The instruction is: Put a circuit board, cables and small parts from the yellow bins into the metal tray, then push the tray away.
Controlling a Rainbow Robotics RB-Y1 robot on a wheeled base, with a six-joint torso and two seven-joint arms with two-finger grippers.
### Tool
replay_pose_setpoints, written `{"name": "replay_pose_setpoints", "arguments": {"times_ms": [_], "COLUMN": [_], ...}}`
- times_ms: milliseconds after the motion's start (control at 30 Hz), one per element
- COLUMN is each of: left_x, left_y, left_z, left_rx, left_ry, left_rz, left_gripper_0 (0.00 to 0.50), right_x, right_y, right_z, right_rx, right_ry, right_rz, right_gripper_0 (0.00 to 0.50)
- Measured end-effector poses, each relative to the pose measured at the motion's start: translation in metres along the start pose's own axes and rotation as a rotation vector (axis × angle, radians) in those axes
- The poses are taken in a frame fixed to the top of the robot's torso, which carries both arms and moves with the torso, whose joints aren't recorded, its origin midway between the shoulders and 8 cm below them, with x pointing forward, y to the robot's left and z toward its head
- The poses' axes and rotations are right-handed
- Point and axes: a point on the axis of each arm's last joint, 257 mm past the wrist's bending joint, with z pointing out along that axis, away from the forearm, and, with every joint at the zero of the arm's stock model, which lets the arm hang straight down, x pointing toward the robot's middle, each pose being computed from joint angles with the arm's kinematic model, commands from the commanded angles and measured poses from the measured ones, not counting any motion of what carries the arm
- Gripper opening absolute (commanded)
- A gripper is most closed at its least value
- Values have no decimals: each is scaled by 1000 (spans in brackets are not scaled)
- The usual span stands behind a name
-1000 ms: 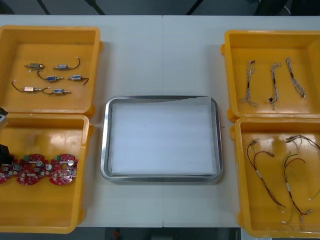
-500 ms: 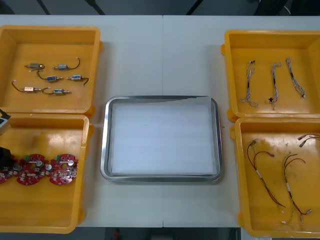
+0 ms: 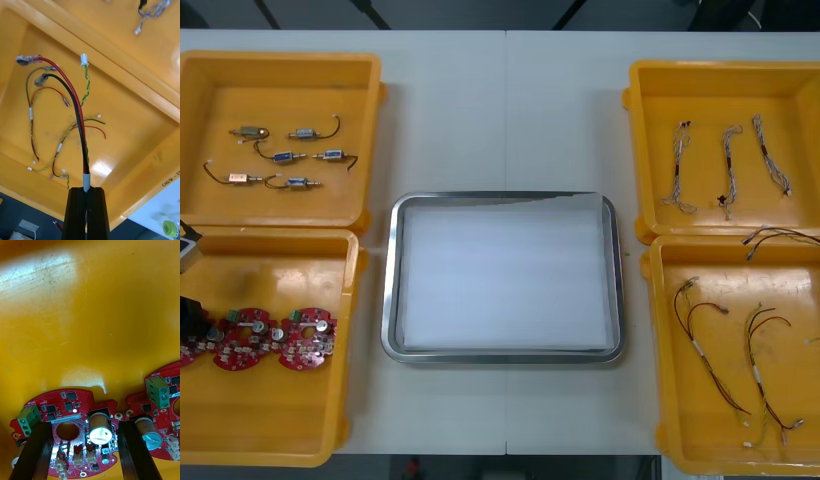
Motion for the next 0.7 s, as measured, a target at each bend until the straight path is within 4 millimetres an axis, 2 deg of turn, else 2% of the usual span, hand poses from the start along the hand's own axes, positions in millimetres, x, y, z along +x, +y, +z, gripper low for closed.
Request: {"name": "replay_pose_setpoints", "arguments": {"times_ms": [467,700], "left_x": [0,-2], "left_y": [3,0], "left_z": [0,4], "left_rx": [-4,0], "left_ry": [-1,-18], "left_rz": [-3,2], "left_gripper_0": [478,470], "right_x": [-35,-55], "right_y": [5,12], "right_z": [-21,-20], "right_rx": [29,54], "right_ry": [-80,-79], "right_rz": [-69,-134], "right_gripper_0": [0,0]}}
